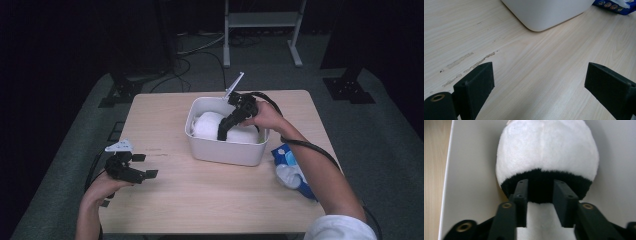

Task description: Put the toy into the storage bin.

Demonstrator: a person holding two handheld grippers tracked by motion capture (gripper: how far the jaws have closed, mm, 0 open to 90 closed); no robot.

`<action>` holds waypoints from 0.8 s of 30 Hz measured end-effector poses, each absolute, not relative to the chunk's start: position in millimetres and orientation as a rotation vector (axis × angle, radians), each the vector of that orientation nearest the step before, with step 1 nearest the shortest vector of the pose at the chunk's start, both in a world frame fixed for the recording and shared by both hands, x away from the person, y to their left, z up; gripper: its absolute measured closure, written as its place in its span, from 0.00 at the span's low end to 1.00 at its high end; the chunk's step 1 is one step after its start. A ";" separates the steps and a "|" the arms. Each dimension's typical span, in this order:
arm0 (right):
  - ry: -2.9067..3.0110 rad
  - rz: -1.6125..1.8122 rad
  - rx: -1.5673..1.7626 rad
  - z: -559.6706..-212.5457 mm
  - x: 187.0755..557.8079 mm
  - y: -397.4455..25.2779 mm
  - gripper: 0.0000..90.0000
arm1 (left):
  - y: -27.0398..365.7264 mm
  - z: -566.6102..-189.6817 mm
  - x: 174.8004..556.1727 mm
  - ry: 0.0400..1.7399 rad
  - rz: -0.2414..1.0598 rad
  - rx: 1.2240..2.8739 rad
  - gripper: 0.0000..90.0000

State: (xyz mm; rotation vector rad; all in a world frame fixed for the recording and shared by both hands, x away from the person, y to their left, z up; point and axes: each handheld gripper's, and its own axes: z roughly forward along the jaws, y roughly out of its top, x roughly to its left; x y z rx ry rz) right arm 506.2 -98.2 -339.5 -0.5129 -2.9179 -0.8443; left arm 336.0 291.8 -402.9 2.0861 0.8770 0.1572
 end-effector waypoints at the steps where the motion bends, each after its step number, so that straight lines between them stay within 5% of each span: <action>1: -2.914 -0.851 -0.522 -339.4 506.0 -99.4 0.68 | 291.6 -402.9 335.9 0.876 0.157 2.086 0.09; 24: -2.881 -1.045 -0.636 -311.9 478.3 -140.5 0.44 | 286.6 -404.3 336.6 0.865 0.153 2.102 0.09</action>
